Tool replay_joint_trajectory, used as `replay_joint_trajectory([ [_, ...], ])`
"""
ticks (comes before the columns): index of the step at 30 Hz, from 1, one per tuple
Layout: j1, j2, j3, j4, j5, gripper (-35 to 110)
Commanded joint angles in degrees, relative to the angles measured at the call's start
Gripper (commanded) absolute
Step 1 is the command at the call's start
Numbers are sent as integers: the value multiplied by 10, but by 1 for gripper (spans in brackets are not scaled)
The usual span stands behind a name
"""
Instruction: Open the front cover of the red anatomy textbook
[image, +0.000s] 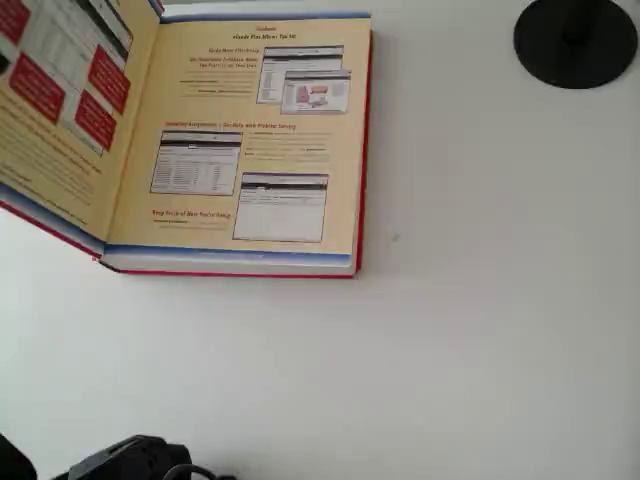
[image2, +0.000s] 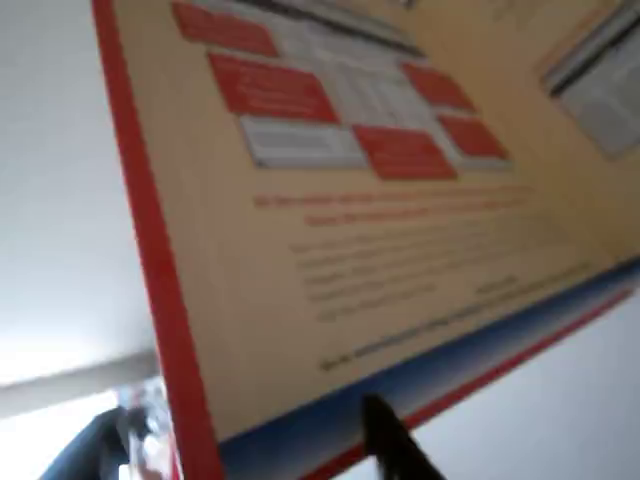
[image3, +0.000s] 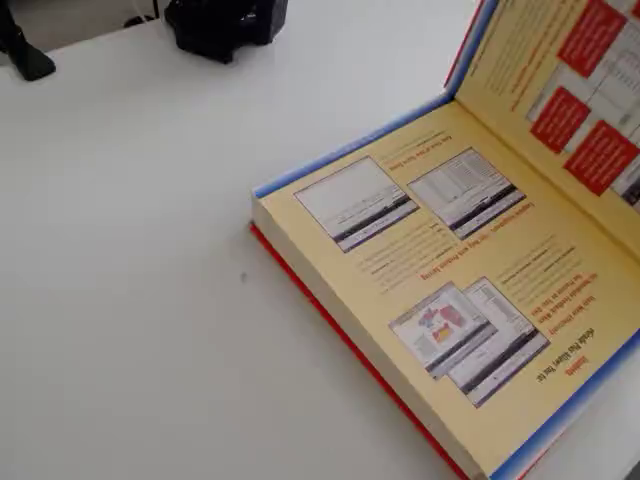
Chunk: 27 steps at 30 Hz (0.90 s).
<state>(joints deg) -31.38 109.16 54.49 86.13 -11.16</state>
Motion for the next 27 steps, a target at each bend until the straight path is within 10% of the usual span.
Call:
replay_joint_trajectory([
  [1,-48,-18,-36,-22,1,31],
  [14,-165,-63,-36,-34,-2,31],
  [27,111,10,-31,23,5,29],
])
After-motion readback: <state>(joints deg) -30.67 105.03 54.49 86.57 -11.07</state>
